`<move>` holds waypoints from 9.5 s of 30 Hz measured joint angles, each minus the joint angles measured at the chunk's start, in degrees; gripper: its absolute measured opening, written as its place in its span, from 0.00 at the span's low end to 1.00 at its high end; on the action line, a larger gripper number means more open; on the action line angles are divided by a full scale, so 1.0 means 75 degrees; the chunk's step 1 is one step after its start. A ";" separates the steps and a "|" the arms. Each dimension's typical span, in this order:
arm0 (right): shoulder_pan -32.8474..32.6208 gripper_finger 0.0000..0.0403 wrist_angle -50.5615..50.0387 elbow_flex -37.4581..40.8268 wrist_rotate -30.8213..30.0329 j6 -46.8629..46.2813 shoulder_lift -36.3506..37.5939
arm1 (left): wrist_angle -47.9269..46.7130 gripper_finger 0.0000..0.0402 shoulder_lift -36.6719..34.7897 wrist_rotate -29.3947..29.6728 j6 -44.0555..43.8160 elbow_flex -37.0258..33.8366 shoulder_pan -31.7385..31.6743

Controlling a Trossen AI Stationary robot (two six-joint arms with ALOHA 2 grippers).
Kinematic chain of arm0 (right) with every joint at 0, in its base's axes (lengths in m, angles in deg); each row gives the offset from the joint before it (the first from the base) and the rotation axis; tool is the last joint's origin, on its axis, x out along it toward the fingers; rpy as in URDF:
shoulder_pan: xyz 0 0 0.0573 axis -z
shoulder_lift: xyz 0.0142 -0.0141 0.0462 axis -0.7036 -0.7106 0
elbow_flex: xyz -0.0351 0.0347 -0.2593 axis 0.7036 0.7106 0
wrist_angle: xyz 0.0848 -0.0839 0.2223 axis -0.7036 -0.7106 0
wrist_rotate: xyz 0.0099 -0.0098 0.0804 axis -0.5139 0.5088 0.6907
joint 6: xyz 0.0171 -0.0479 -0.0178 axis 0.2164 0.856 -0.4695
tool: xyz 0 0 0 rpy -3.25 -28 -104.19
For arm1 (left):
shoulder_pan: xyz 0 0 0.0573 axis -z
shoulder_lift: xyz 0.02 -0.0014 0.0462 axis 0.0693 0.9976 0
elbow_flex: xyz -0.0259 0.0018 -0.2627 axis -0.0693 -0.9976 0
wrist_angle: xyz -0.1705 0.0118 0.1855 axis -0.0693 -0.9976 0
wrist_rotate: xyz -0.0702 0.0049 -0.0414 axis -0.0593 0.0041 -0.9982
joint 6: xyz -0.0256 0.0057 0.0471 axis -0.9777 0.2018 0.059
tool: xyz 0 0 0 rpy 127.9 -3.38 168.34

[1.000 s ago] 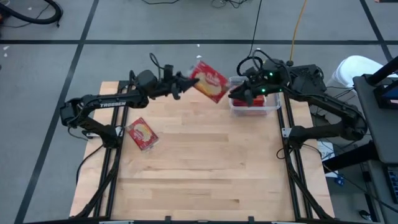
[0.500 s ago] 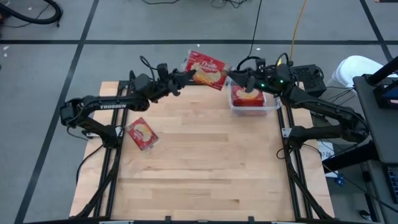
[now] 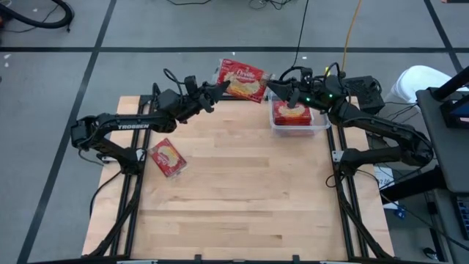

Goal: Sort popcorn bags into baskets
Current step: Put the popcorn bag into the transparent container

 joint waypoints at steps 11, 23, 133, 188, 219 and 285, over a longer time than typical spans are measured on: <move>0.0000 0.45 0.0688 0.0000 0.0111 -0.0005 -0.0281 | 0.0002 0.06 0.0000 0.0314 0.0511 0.0000 0.0304; -0.0175 0.19 0.2331 0.0000 0.0851 -0.0475 -0.0971 | -0.0026 0.07 0.0000 0.0166 0.0663 0.0000 0.0418; 0.4453 0.20 -1.0831 -0.3383 0.1001 0.2528 -0.2515 | -0.6067 0.40 -0.0976 -0.1233 -0.0002 0.0000 0.0162; 0.2059 0.43 -1.0775 -0.3378 0.2882 0.4122 -0.0525 | -1.6210 0.40 -0.0965 -0.1288 -0.0835 -0.0006 0.0279; 0.0673 0.43 -0.9672 -0.3378 0.2308 0.4197 -0.0366 | -1.4085 0.40 -0.0959 -0.1452 -0.3266 -0.2375 0.1505; -0.3597 0.43 -0.7359 -0.3373 -0.2358 -0.0880 -0.1185 | -1.2032 0.40 -0.1082 -0.0624 0.0197 -0.3127 0.1010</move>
